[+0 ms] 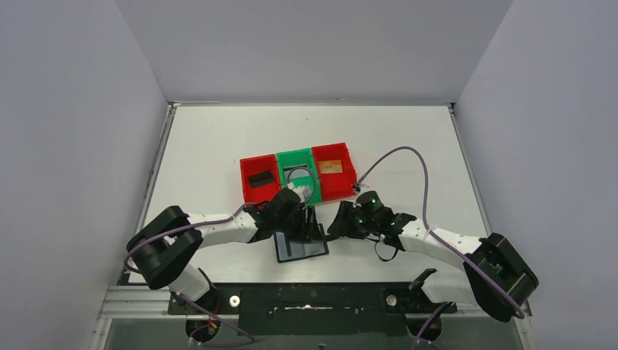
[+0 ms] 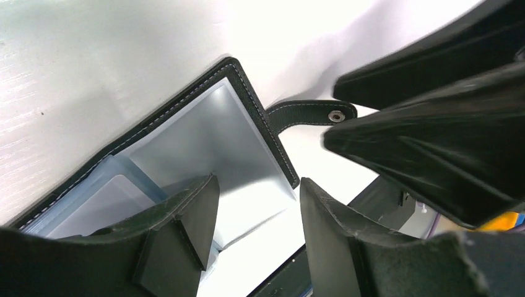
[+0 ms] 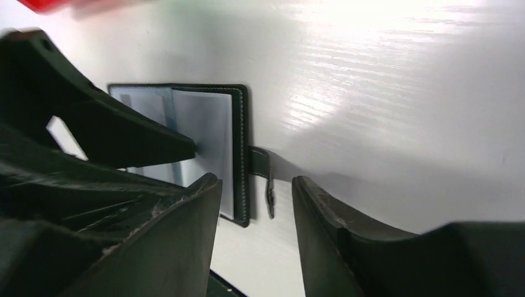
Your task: Take the credit cards out of the card holder
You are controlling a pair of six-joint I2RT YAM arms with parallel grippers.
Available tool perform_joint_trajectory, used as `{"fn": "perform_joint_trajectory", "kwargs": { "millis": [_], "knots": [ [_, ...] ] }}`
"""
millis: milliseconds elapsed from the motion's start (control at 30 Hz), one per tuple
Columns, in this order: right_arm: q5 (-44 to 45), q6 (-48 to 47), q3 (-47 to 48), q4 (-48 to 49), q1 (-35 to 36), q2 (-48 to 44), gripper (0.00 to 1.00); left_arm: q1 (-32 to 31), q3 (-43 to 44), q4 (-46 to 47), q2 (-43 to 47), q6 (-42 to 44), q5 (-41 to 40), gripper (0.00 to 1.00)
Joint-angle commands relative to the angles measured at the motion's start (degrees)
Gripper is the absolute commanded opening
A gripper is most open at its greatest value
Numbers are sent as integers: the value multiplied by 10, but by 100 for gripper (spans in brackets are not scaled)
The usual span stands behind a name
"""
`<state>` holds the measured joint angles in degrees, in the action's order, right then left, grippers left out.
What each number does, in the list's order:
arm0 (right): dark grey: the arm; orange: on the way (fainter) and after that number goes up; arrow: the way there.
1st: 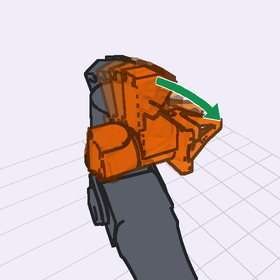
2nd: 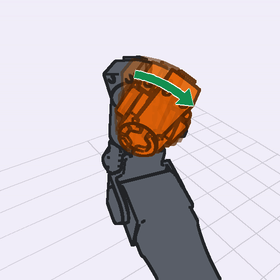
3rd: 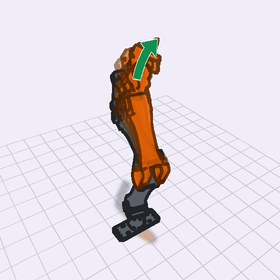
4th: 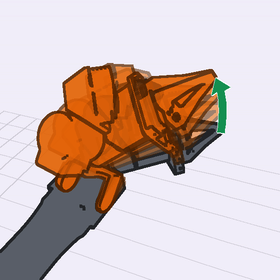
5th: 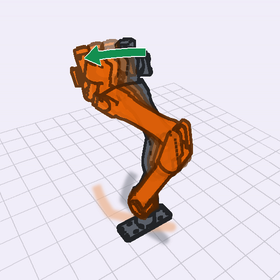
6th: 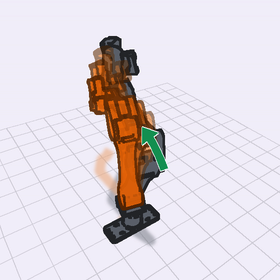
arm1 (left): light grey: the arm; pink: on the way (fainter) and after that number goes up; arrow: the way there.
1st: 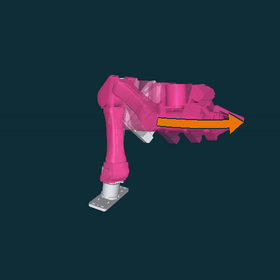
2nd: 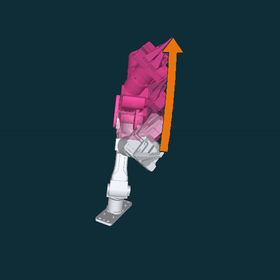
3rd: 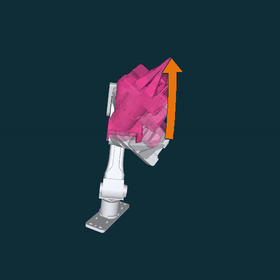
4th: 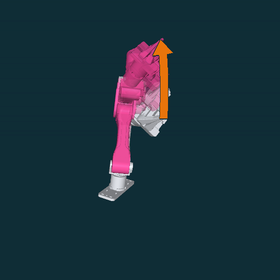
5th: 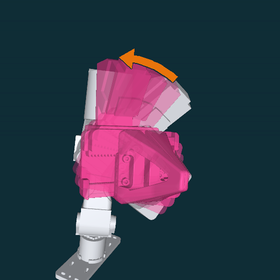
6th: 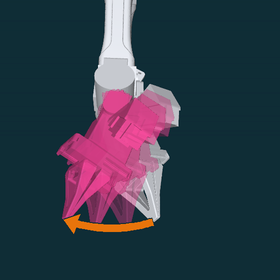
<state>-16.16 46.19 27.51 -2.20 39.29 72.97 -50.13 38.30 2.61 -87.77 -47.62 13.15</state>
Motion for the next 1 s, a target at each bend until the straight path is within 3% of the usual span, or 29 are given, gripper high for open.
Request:
{"fn": "perform_joint_trajectory", "kwargs": {
  "millis": [0,133,200,400,733,967],
  "knots": [
    [59,45,-9,-2,-4,-78,40,-6,21,-2,2,-1,-19,49],
    [29,75,-17,39,-3,-114,17,-7,27,-14,16,0,-34,46],
    [3,93,-25,80,-2,-114,14,-8,29,-19,26,1,-45,44],
    [-25,119,-6,148,27,-58,12,-7,32,-45,56,5,-70,31],
    [-4,107,63,129,78,35,10,1,24,-71,57,11,-57,5],
    [7,80,105,67,90,89,12,0,0,-46,72,17,-39,2]
  ]
}}
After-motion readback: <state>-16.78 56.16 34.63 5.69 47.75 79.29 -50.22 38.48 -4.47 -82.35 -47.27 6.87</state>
